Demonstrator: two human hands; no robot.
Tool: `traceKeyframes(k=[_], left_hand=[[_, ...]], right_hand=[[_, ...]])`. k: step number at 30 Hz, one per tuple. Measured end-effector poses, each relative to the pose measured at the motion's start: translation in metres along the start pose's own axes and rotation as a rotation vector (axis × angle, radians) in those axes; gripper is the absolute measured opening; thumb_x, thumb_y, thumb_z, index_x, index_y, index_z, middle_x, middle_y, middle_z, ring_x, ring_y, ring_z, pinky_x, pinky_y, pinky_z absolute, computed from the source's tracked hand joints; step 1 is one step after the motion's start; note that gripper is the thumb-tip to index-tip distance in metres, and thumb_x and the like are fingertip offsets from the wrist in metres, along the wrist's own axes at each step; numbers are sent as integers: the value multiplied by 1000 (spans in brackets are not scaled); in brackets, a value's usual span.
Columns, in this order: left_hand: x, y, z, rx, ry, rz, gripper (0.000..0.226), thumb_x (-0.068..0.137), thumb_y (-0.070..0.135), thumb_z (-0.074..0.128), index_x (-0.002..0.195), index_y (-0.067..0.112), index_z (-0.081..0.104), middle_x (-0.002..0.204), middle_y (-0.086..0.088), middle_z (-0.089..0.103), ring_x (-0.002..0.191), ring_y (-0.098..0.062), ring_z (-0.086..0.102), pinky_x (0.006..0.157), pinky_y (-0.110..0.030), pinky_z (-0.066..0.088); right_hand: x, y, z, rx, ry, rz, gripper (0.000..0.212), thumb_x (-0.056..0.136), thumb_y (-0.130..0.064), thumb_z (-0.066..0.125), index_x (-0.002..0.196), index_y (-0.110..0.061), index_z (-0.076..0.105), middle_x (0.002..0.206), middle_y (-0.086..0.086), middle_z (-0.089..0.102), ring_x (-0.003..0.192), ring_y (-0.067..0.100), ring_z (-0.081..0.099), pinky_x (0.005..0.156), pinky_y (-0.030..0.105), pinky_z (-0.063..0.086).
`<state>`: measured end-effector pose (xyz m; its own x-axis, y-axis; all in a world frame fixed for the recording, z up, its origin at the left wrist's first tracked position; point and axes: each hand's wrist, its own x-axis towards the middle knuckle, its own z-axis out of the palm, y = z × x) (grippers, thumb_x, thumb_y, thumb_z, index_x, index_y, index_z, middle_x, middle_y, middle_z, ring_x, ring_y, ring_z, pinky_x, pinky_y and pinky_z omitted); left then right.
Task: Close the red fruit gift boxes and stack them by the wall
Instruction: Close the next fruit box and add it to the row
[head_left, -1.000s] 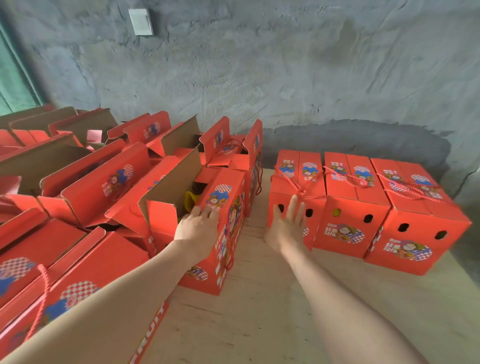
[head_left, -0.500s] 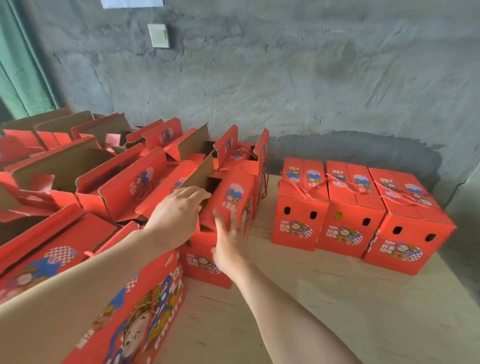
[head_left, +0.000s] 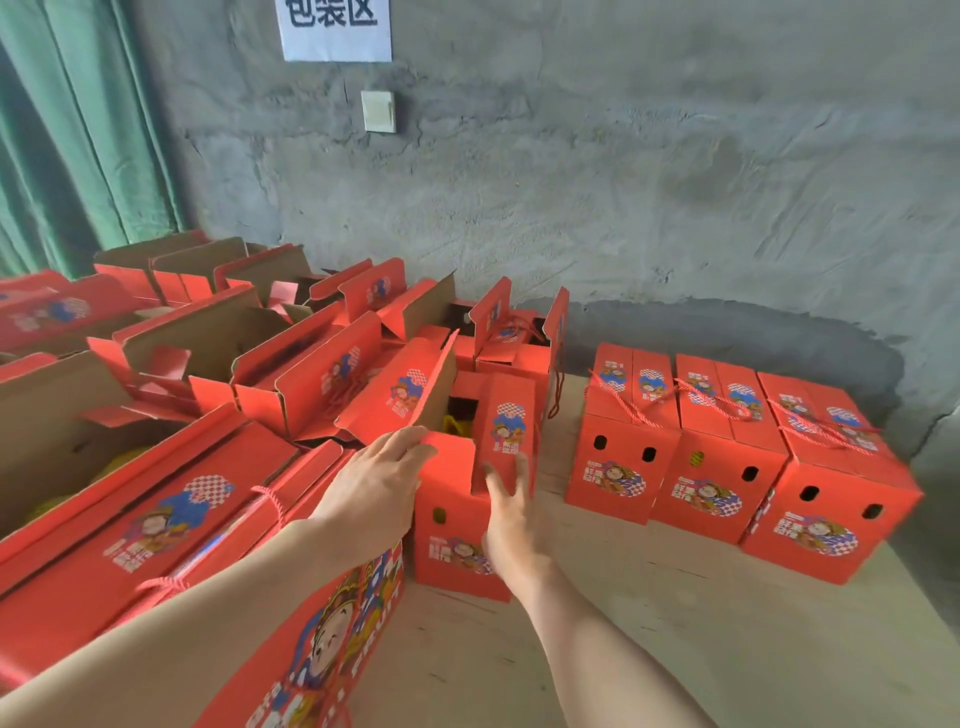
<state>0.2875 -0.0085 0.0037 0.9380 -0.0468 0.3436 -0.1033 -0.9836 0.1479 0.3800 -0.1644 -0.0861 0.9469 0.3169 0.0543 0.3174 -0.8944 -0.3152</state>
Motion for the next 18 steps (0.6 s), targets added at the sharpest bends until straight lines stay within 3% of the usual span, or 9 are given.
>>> traceKeyframes(k=[8,12,15,18], left_hand=[[-27,13,-8,-259,13,-203,68,81,-13,36,143,13,33,146,-3,33,130,-23,39,102,-29,37],[-42,28,-8,-442,24,-340,62,84,-12,32,142,11,36,144,-12,40,131,-26,40,100,-27,33],[-53,41,-9,-464,0,-354,56,89,-7,35,143,7,34,142,-17,43,130,-30,40,101,-32,34],[-61,53,-9,-489,-18,-368,49,95,2,35,143,1,31,143,-22,40,133,-35,36,107,-38,29]], right_hand=[[-86,41,-18,-8,35,-101,78,84,-6,49,147,-41,17,160,-7,-8,95,26,62,75,27,48],[-132,69,-27,-32,51,-131,82,84,-13,49,151,-34,8,157,-21,-10,97,20,62,76,26,48],[-165,90,-36,15,26,-183,81,83,-12,51,151,-36,14,155,-27,-6,100,18,62,85,25,50],[-198,111,-47,46,9,-217,80,81,-11,53,149,-39,21,150,-36,-5,101,18,63,85,21,48]])
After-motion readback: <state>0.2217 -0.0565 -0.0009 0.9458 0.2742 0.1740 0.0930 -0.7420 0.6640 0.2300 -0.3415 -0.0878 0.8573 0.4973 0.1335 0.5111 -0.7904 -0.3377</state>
